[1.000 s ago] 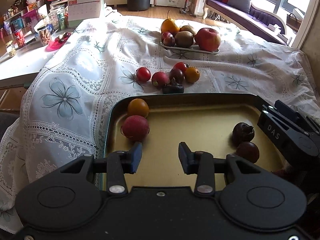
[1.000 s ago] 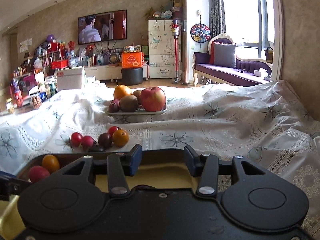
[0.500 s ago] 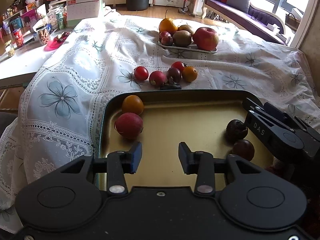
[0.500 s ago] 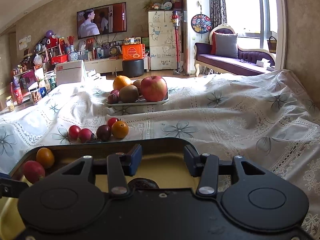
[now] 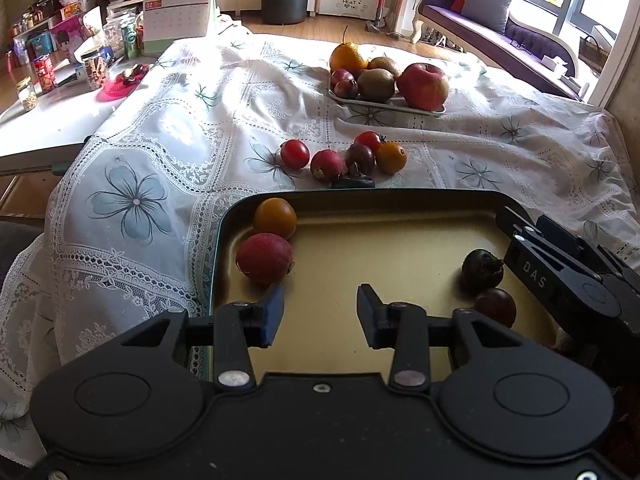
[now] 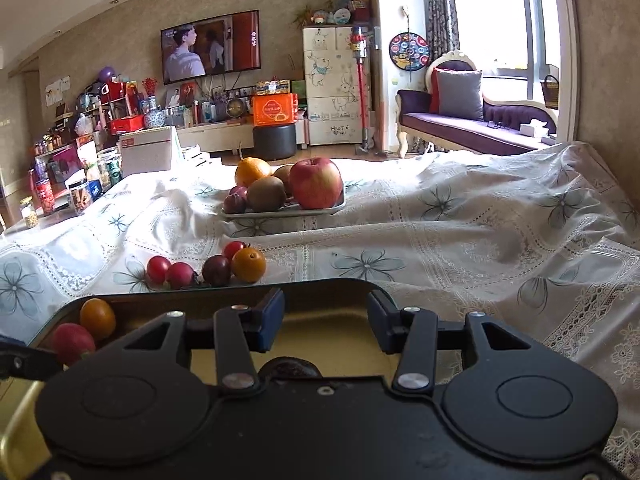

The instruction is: Organize fruits

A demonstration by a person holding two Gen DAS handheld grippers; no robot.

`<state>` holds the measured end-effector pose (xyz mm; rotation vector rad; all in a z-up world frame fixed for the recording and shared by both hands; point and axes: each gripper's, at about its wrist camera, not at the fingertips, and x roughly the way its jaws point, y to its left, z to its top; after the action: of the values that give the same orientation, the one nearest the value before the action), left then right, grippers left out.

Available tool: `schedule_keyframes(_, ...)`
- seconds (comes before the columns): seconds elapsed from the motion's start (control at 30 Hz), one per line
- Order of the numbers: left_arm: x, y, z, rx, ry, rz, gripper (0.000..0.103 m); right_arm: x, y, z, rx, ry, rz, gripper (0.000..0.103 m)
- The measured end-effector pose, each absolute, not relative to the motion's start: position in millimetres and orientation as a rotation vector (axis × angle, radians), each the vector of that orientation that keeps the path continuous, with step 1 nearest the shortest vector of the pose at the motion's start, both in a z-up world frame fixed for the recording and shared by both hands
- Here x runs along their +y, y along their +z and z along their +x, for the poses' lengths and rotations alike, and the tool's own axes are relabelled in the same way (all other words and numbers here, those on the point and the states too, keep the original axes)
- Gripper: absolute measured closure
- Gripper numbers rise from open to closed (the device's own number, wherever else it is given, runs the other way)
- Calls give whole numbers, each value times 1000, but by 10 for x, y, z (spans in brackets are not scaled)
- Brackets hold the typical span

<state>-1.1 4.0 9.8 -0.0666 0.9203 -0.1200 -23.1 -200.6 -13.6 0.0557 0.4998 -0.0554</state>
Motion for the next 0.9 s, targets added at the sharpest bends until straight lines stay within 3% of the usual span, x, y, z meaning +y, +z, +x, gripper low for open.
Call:
schedule_keyframes(0.33,186,164,160,906,-80,-84,55,-1915,109,-206,586,39,67,54)
schedule_keyframes(0.43,234,207,246,895,-64,-79,55,-1868,239,-131,639,70,68,45)
schedule_keyframes(0.7,338,326,672,886,-29,-65,55,-1778,509,531,825,-1,48,43)
schedule_keyframes(0.9,336,321,1063,910,-15,-47,55,-1674,514,1117,919,-79,-46,34)
